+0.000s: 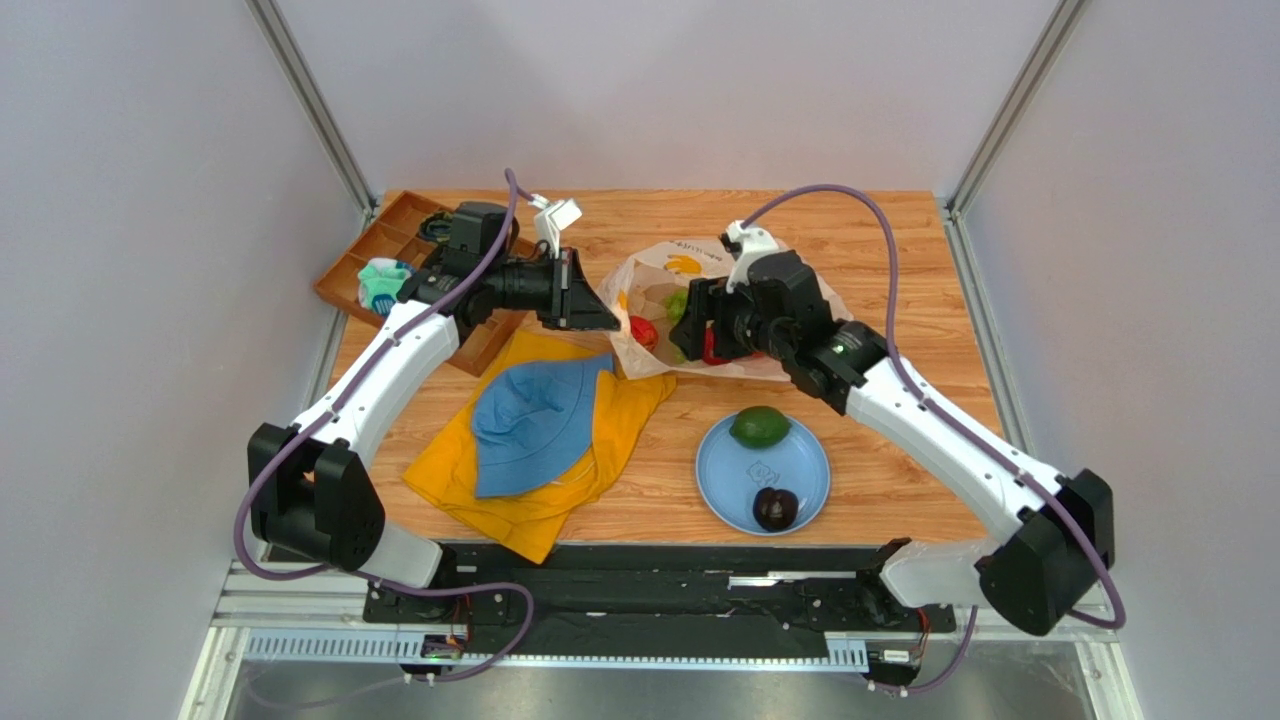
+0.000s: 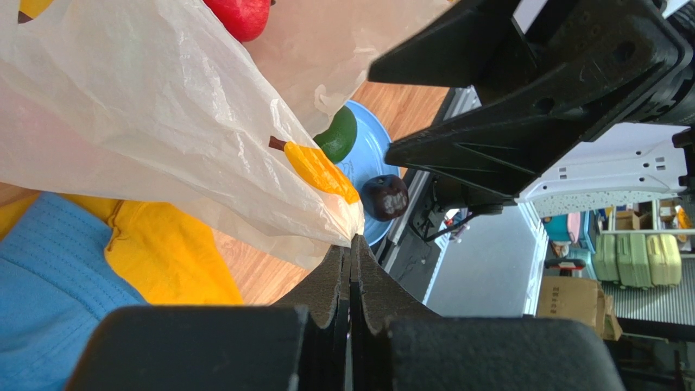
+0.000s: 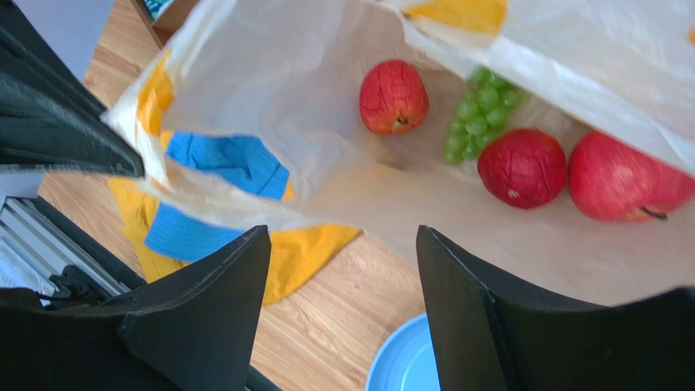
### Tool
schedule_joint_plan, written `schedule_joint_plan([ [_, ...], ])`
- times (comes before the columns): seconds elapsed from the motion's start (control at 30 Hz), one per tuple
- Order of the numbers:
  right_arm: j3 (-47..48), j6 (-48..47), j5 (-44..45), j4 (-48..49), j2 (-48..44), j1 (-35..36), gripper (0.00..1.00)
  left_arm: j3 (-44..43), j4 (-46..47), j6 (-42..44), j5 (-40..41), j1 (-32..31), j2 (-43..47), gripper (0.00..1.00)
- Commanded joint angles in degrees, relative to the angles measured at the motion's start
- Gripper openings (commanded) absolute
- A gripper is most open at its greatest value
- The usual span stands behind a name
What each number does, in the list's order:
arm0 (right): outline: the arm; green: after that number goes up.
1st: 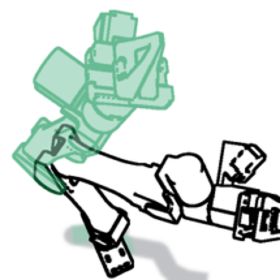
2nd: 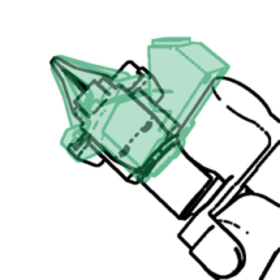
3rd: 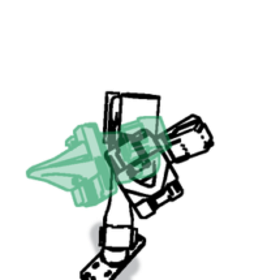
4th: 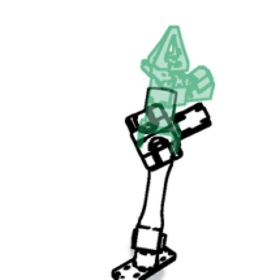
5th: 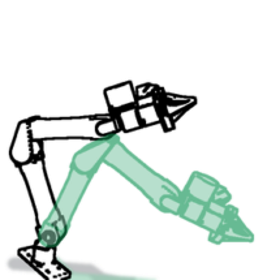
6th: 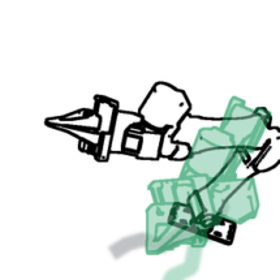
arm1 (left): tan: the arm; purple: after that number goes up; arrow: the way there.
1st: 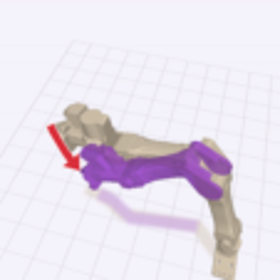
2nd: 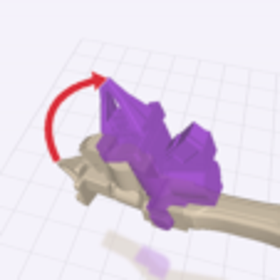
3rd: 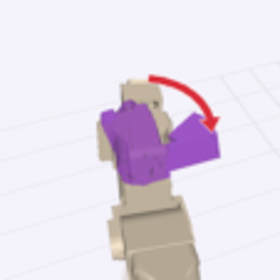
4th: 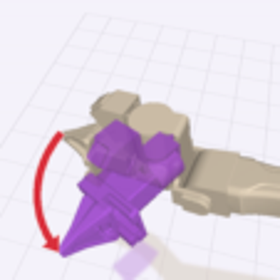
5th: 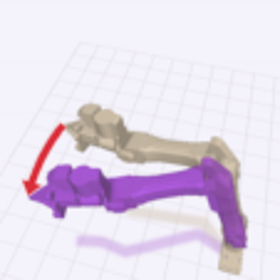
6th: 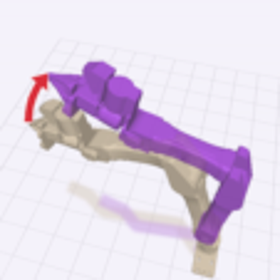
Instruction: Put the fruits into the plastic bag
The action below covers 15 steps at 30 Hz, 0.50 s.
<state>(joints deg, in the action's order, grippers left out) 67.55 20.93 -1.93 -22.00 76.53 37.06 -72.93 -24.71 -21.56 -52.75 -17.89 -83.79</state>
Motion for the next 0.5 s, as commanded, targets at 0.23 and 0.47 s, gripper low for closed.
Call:
schedule_joint_plan([
  [0.23,-7.78,1.21,4.57,-16.66,-12.19,-0.14,0.68,-2.40,0.45,1.17,-0.07,0.31,-0.23,0.00],
  [0.47,-9.19,7.00,8.17,-29.84,-13.08,-0.06,0.69,-2.22,0.36,1.08,0.11,0.31,-0.41,0.00],
])
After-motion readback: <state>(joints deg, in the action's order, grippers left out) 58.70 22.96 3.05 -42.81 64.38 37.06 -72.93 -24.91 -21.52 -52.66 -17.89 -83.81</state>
